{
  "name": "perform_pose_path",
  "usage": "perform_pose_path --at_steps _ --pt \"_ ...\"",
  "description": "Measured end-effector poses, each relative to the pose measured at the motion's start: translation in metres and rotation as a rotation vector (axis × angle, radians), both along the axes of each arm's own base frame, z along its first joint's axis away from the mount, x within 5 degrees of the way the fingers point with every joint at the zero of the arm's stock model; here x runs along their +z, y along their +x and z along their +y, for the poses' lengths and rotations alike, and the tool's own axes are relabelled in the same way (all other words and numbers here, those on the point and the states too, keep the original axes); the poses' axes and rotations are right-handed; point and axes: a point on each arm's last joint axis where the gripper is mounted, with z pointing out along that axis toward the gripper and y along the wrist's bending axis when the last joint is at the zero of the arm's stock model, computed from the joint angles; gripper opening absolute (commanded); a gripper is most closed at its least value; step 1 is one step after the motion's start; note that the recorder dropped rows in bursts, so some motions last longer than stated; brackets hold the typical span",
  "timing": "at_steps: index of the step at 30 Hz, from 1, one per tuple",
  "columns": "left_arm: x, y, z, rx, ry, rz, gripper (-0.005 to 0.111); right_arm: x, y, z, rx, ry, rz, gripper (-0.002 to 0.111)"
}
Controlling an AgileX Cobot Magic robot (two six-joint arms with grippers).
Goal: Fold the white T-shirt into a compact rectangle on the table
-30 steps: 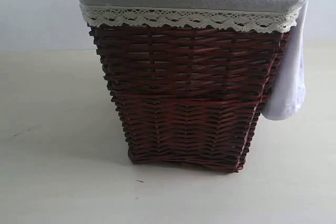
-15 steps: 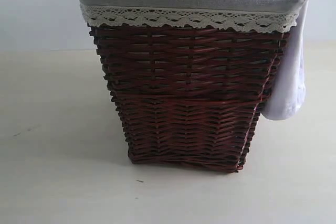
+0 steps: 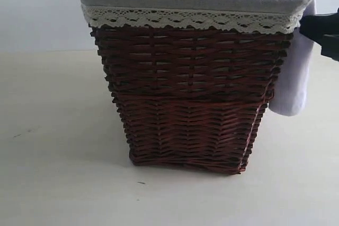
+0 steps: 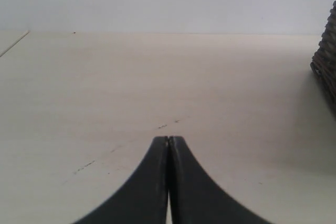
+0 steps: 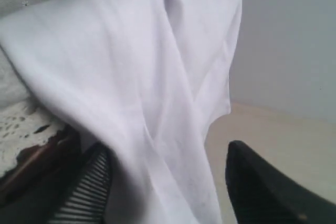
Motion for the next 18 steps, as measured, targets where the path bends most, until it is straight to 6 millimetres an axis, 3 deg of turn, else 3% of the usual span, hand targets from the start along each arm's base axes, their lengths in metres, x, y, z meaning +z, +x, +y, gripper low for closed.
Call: perform_pose_path --at_steps 10,14,18 --pt "0.000 0.000 0.000 0.000 0.000 0.000 0.000 0.002 -0.005 0.012 0.153 0.007 -0.023 0.000" --pt "0.000 0.000 0.000 0.000 0.000 0.000 0.000 0.003 -0.007 0.016 0.225 -0.041 -0.061 0.000" --pt "0.000 0.000 0.000 0.000 0.000 0.000 0.000 0.002 -0.004 0.011 0.152 -0.055 -0.062 0.000"
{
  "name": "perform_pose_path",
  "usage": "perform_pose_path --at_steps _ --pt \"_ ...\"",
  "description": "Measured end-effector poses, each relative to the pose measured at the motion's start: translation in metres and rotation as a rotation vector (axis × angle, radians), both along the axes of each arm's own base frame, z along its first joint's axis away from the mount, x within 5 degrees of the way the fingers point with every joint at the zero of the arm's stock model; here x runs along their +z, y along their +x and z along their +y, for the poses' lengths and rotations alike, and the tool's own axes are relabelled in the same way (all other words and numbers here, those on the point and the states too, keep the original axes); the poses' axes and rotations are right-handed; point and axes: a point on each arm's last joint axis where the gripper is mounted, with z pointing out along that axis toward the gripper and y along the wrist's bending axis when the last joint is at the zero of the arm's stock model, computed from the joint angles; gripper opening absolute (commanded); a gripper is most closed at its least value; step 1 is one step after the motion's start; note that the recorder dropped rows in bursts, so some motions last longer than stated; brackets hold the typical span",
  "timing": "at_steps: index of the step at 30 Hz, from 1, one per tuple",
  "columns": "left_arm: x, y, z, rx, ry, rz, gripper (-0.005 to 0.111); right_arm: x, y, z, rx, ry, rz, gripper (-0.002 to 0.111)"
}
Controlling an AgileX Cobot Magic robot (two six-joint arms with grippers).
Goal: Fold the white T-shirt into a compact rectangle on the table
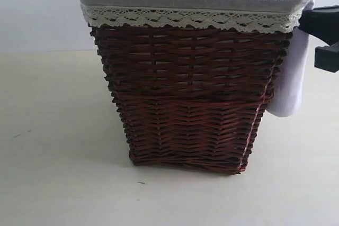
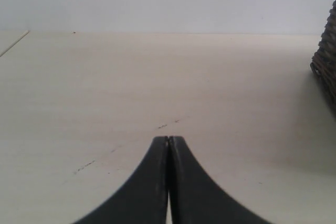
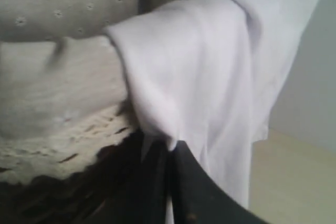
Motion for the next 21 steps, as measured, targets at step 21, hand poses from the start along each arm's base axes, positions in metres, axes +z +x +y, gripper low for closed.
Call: perform_pose_path --at_steps 21 --pt "0.000 0.000 0.000 0.000 0.000 0.000 0.000 0.168 -0.006 -0.010 -0.120 0.120 -0.470 0.000"
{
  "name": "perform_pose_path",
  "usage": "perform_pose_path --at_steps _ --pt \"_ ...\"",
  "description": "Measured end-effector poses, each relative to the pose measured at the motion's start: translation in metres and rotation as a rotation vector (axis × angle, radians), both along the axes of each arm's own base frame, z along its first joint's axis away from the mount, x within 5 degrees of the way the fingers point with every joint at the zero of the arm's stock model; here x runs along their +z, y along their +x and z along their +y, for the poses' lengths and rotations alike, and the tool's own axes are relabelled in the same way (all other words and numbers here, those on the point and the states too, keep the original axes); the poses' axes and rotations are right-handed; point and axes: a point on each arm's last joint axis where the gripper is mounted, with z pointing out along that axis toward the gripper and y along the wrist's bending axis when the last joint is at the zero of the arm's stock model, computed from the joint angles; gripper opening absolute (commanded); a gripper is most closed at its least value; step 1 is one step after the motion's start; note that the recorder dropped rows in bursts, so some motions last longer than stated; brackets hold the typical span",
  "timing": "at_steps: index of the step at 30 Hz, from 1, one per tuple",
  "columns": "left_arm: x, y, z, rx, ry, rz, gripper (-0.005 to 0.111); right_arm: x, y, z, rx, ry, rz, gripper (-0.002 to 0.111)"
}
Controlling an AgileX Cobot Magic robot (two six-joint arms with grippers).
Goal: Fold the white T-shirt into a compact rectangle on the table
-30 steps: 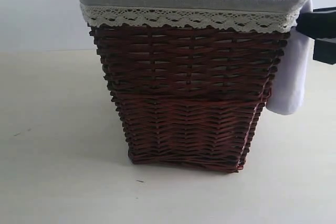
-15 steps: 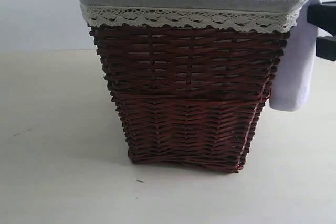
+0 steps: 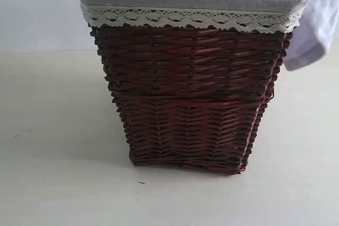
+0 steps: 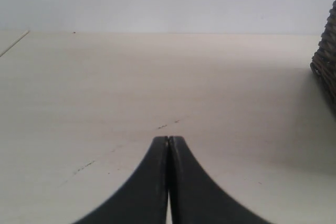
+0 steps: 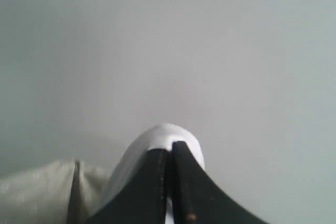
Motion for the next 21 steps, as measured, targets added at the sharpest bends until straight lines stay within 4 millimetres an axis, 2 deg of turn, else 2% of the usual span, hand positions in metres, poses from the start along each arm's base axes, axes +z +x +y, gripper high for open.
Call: perform_pose_path --at_steps 5,12,17,19,21 --pt "0.000 0.000 0.000 0.000 0.000 0.000 0.000 0.070 -0.032 -0.001 0.054 0.118 -0.175 0.000" --pt "0.000 0.000 0.000 0.000 0.000 0.000 0.000 0.148 -0.105 0.005 0.236 0.193 -0.413 0.000" --pt "0.000 0.000 0.000 0.000 0.000 0.000 0.000 0.179 -0.150 0.004 0.340 0.280 -0.503 0.000" --pt "0.000 0.000 0.000 0.000 0.000 0.000 0.000 0.184 -0.165 0.006 0.383 0.277 -0.510 0.000" --pt "0.000 0.000 0.000 0.000 0.000 0.000 0.000 0.183 -0.172 0.010 0.428 0.231 -0.491 0.000"
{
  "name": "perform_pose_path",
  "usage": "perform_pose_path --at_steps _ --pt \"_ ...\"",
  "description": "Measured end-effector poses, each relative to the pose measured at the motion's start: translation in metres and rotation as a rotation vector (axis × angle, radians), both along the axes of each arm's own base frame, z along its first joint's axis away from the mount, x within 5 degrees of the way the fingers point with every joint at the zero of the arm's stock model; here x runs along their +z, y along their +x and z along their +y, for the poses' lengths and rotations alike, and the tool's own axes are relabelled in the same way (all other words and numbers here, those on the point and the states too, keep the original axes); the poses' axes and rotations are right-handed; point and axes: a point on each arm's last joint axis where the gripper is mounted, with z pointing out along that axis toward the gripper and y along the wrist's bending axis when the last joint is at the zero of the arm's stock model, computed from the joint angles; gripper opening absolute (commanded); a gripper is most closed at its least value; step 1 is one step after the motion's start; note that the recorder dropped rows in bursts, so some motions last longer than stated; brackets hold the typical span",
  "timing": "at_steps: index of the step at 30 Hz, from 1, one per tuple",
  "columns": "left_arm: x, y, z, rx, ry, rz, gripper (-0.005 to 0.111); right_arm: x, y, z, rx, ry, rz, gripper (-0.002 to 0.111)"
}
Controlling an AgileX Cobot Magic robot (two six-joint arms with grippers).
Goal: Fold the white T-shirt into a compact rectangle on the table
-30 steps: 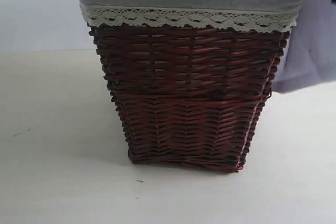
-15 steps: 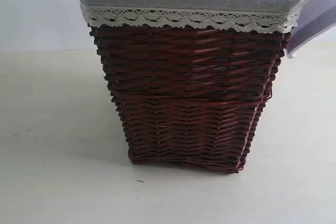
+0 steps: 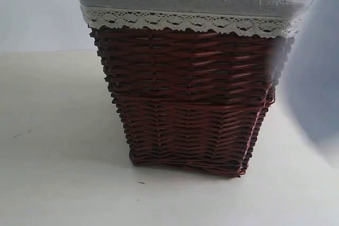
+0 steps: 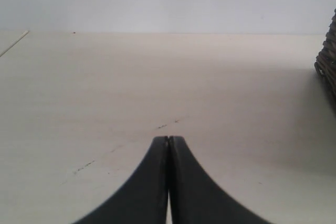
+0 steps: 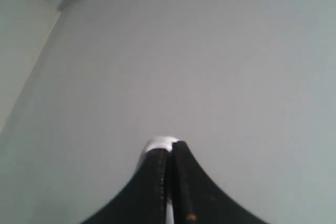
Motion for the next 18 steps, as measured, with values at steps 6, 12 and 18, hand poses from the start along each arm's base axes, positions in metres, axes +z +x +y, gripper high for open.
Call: perform_pose_path --at_steps 6,12,18 --pt "0.000 0.000 0.000 0.000 0.000 0.000 0.000 -0.009 -0.001 0.011 0.071 -0.143 0.034 0.000" --pt "0.000 0.000 0.000 0.000 0.000 0.000 0.000 -0.023 -0.002 0.022 0.168 -0.303 0.074 0.000" --pt "0.000 0.000 0.000 0.000 0.000 0.000 0.000 -0.032 -0.006 0.028 0.225 -0.417 0.091 0.000"
